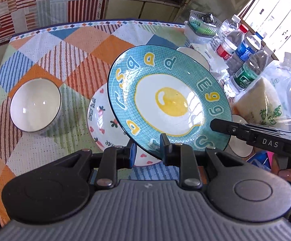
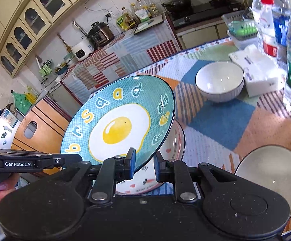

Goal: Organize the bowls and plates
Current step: 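Carry the egg plate and lower it onto the Lovely Bear plate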

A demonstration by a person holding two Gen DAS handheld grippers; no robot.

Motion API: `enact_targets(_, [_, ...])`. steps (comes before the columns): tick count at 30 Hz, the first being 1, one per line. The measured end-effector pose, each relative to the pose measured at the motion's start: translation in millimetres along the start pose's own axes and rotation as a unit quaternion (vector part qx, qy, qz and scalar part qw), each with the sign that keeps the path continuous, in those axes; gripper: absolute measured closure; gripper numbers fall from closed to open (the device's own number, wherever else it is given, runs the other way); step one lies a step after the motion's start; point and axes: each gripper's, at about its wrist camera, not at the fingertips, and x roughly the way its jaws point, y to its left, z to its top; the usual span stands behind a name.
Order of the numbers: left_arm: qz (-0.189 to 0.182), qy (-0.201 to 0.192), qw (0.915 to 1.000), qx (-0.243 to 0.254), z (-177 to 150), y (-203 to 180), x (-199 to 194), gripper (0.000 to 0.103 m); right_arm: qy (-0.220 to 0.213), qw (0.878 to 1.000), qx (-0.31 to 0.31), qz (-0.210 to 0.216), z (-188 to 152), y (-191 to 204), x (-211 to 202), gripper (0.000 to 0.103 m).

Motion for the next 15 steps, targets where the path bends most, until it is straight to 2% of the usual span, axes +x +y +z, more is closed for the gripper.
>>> enact_targets(15, [0.004, 0.053, 0.9984, -0.019, -18, 25, 48, 0.080, 0.071, 0.997, 0.021, -0.004, -24, -17, 46, 0.079])
